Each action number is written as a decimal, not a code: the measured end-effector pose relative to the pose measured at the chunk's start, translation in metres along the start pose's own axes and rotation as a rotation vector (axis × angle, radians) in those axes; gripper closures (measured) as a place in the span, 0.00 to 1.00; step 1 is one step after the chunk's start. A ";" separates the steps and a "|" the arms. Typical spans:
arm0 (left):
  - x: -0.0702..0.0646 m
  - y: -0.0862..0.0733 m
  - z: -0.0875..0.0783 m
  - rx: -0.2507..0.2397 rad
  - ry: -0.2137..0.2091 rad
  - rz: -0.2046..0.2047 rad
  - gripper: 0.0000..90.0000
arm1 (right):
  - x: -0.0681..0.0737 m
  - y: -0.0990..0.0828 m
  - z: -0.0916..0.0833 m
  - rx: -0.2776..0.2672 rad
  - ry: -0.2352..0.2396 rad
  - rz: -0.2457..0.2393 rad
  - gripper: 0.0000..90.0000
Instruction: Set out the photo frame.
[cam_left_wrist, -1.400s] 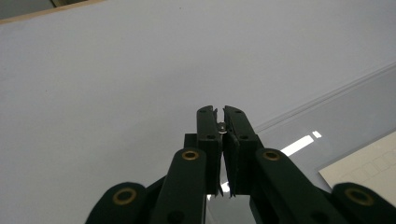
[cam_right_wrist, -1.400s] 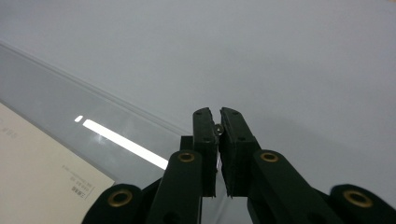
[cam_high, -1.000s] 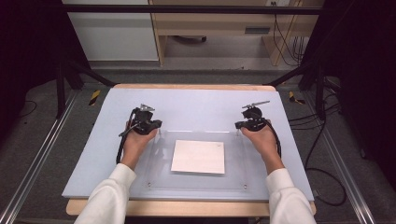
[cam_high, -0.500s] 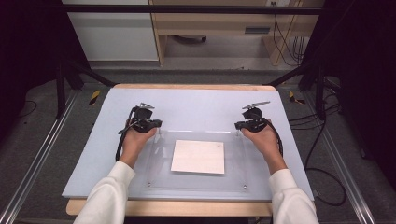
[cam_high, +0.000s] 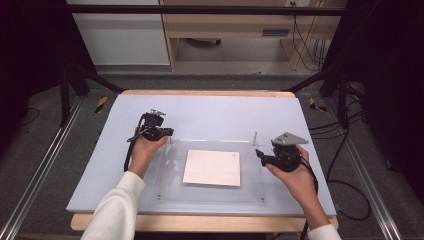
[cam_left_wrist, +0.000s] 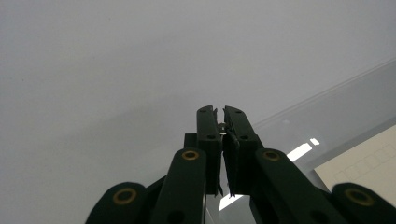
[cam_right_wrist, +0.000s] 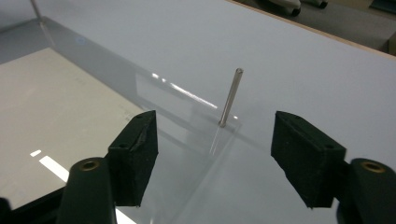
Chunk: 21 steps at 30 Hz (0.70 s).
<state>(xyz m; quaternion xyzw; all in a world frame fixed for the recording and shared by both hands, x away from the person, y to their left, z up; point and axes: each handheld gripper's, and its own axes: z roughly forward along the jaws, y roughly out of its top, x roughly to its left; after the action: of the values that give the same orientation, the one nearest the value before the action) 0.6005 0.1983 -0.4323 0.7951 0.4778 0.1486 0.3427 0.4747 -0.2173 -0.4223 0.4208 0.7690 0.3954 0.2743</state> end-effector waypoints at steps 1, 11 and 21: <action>0.000 0.000 0.000 0.002 -0.001 0.000 0.95 | 0.003 -0.005 -0.005 -0.019 -0.003 -0.002 0.27; -0.002 0.001 -0.001 0.012 0.010 0.010 0.95 | 0.028 -0.038 -0.021 -0.005 0.053 -0.047 0.12; 0.000 0.003 0.000 0.023 0.004 -0.002 0.95 | 0.056 -0.046 -0.033 -0.005 0.113 -0.180 0.16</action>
<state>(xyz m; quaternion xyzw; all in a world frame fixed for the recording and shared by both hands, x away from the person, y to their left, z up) 0.6021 0.1970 -0.4308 0.7983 0.4809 0.1444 0.3326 0.4022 -0.1965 -0.4488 0.3266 0.8168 0.3942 0.2661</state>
